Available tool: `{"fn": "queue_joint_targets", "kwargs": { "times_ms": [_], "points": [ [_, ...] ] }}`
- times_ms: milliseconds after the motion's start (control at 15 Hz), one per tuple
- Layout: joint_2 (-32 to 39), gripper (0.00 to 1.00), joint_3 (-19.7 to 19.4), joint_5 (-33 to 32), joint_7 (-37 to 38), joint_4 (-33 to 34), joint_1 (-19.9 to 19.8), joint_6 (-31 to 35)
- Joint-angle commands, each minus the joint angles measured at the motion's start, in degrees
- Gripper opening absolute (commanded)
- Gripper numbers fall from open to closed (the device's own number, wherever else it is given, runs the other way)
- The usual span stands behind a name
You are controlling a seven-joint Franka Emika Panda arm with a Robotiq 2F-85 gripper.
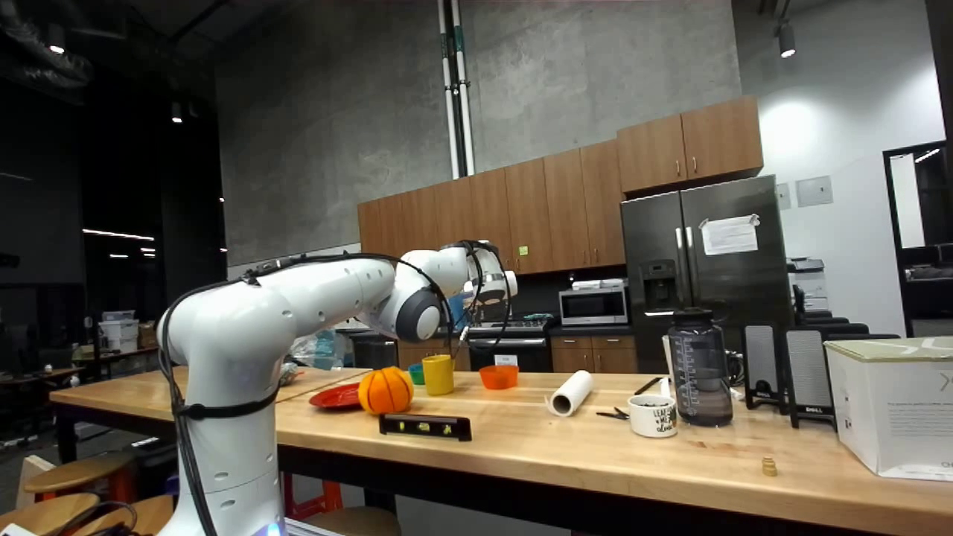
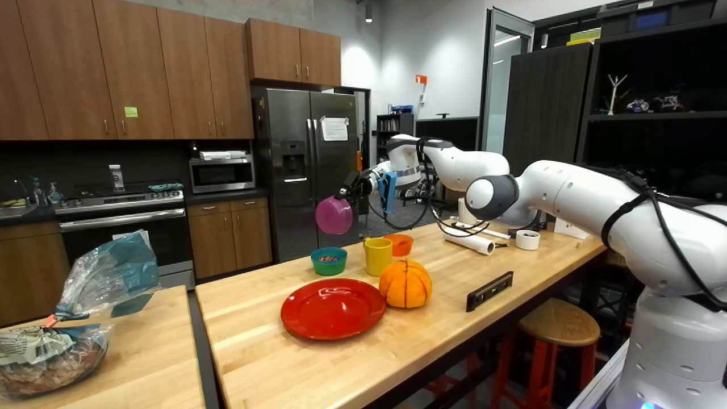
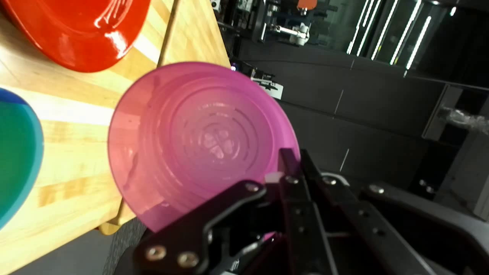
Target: Pour the contents from the purple bowl into the green bowl.
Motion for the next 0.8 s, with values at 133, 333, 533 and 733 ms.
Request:
{"fn": "queue_joint_targets", "kwargs": {
  "times_ms": [133, 333, 533, 733],
  "points": [
    [-4.89, 0.01, -2.15, -7.29, -4.77, 0.12, 3.83, -3.34],
    [-7.29, 0.01, -2.71, -11.76, -7.35, 0.25, 6.77, -2.61],
    [-9.84, 0.01, -3.50, -17.44, -8.86, 0.40, 10.09, -1.97],
    [-11.87, 0.01, -4.03, -23.87, -9.52, 0.52, 13.53, 0.05]
  ]
}}
